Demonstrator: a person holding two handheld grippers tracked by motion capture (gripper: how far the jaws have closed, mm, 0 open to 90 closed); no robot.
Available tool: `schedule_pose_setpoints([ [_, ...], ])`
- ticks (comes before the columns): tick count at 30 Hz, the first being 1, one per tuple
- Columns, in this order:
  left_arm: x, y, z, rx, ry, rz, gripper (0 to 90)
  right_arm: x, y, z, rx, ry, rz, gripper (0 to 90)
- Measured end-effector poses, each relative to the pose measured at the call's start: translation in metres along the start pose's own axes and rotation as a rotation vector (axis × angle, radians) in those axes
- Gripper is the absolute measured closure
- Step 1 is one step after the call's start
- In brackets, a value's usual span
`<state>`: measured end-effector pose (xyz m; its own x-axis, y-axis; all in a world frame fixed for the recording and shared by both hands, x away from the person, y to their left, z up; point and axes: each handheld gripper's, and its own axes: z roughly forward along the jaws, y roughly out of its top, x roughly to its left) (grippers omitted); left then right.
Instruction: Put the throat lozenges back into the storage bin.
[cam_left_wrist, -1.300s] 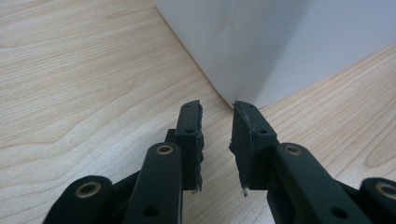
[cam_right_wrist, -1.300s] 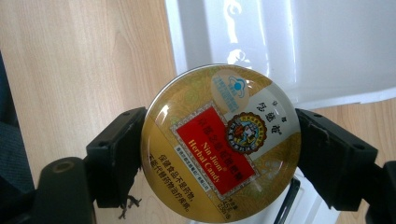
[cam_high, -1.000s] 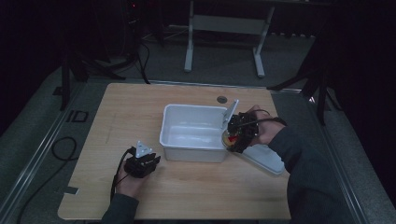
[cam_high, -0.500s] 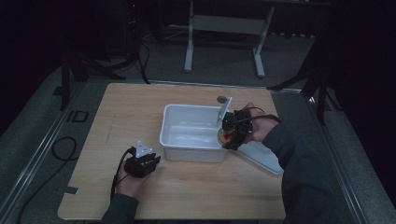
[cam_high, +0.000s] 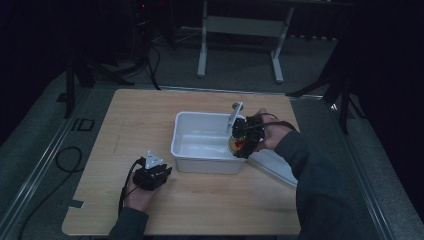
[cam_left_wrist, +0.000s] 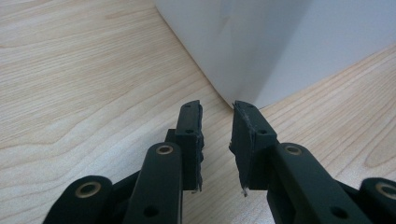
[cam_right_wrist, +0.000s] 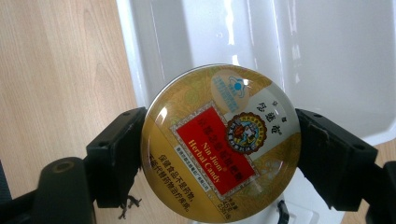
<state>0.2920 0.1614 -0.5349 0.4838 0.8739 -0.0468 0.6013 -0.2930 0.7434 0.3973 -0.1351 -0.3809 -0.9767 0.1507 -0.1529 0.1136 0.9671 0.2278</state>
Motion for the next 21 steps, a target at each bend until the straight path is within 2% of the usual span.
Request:
schedule_pose_setpoints([
  [21, 0.001, 0.000, -0.001, -0.006, 0.002, -0.007, 72.9, -0.005, 0.011, 0.012, 0.016, -0.003, 0.013, 20.2],
])
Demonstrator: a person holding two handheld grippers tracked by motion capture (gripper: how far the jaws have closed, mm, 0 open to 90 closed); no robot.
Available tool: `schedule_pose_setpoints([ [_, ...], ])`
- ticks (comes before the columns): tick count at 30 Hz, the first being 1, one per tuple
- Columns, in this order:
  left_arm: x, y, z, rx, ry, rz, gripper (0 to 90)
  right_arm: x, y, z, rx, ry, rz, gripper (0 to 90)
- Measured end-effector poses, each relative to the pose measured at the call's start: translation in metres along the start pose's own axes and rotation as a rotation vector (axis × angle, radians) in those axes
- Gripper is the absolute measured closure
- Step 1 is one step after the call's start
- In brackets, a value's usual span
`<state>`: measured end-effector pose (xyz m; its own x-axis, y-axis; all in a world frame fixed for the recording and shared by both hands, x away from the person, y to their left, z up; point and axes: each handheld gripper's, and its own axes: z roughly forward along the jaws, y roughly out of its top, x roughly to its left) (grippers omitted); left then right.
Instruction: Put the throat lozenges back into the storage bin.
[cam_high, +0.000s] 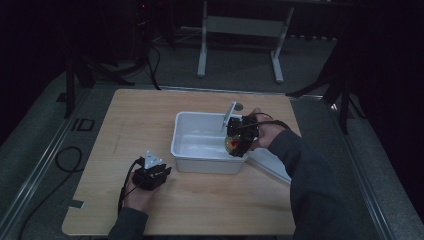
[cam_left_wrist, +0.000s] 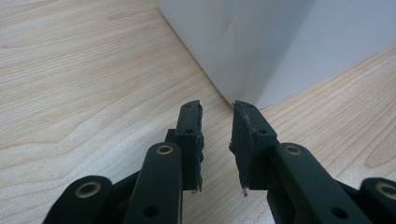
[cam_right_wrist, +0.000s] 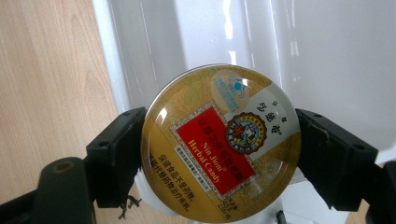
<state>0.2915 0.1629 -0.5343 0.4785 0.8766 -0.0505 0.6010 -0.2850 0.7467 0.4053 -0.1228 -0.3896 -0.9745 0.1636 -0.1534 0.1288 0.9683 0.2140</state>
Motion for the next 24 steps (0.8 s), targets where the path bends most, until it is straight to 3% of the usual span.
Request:
schedule_pose_setpoints([
  [24, 0.0007, -0.0001, -0.0008, 0.000, 0.000, -0.001, 72.8, -0.0036, 0.0054, 0.0097, 0.013, 0.008, 0.020, 20.2],
])
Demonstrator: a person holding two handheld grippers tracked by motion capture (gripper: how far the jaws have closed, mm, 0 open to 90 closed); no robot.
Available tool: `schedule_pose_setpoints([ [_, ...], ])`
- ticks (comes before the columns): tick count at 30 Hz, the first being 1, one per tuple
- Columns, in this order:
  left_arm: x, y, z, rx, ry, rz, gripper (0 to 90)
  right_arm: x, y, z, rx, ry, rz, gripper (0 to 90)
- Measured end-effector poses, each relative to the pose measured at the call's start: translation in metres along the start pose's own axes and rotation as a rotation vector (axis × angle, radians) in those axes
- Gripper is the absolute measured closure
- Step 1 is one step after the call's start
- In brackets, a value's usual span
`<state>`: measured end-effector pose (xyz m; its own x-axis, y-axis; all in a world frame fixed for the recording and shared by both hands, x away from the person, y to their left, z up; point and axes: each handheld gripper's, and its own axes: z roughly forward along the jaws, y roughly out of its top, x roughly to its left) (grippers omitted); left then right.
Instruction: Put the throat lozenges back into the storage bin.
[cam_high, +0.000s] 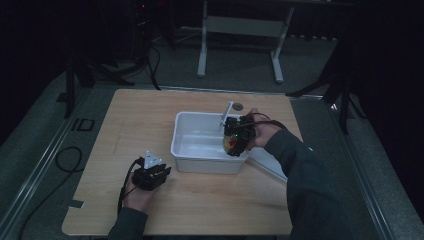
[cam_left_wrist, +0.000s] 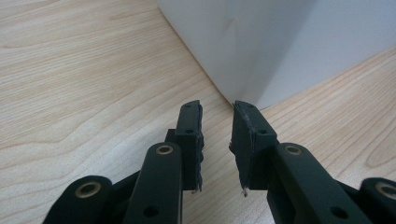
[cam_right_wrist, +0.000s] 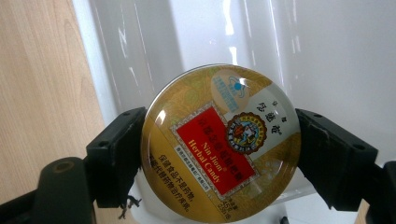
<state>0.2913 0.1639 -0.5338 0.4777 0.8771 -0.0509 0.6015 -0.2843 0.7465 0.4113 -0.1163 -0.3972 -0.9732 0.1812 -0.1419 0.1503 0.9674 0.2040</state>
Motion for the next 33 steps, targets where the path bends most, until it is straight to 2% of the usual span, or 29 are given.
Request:
schedule_pose_setpoints([
  [25, 0.0009, -0.0002, -0.0007, -0.002, 0.002, 0.000, 72.8, -0.0017, 0.0015, 0.0030, 0.008, 0.023, 0.013, 19.7],
  [33, 0.0012, -0.0002, -0.0009, -0.002, 0.002, -0.001, 72.8, -0.0013, 0.0010, 0.0019, -0.007, 0.021, 0.019, 19.1],
])
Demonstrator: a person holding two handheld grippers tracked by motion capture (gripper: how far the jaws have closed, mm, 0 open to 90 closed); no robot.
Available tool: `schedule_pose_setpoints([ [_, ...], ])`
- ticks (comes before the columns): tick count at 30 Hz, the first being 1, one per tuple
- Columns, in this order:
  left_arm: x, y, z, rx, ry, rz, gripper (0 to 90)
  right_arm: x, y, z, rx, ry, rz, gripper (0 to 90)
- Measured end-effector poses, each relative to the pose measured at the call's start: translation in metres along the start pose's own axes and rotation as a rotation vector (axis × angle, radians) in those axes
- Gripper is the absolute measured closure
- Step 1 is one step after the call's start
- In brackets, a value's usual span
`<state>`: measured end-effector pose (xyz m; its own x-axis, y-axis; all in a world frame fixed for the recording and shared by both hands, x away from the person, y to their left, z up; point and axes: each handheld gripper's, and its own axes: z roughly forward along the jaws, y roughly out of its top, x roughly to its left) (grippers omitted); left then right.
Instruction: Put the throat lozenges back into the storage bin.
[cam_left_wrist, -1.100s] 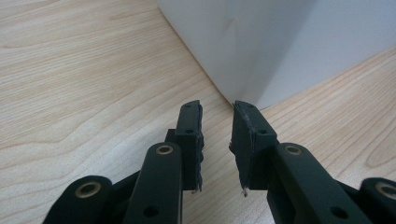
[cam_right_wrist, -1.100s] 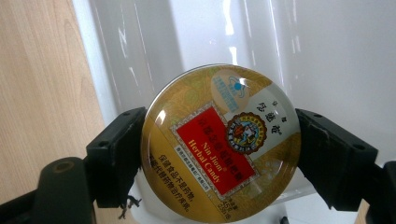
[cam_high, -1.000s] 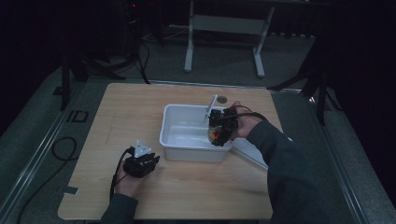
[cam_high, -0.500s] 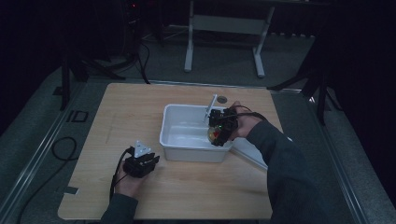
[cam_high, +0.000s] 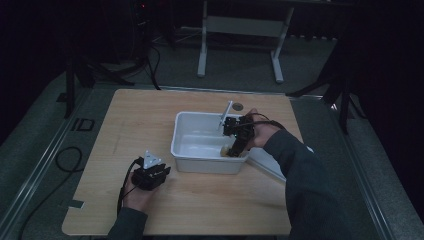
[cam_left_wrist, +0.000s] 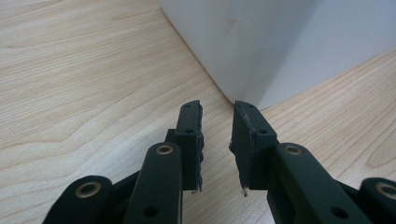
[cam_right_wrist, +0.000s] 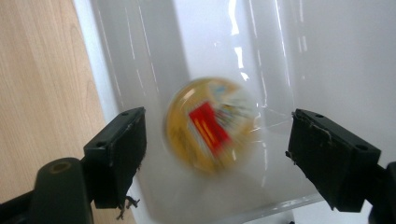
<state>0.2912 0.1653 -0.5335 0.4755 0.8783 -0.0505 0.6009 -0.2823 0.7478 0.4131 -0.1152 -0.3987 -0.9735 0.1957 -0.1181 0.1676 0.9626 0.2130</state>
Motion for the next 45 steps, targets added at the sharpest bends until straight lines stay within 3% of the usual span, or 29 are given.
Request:
schedule_pose_setpoints([
  [13, 0.000, 0.000, 0.000, 0.000, 0.000, -0.001, 72.8, -0.002, -0.005, -0.009, -0.023, -0.008, 0.006, 23.0],
  [25, -0.001, 0.000, 0.001, 0.004, 0.001, 0.001, 72.5, 0.001, -0.014, -0.023, -0.063, -0.064, 0.017, 31.8],
  [36, 0.000, 0.000, 0.002, 0.005, -0.001, -0.001, 71.7, -0.002, -0.033, -0.035, -0.075, -0.088, 0.045, 35.1],
  [45, 0.000, 0.000, 0.001, 0.003, 0.003, -0.001, 71.7, -0.004, -0.047, -0.035, -0.070, -0.098, 0.074, 35.0],
])
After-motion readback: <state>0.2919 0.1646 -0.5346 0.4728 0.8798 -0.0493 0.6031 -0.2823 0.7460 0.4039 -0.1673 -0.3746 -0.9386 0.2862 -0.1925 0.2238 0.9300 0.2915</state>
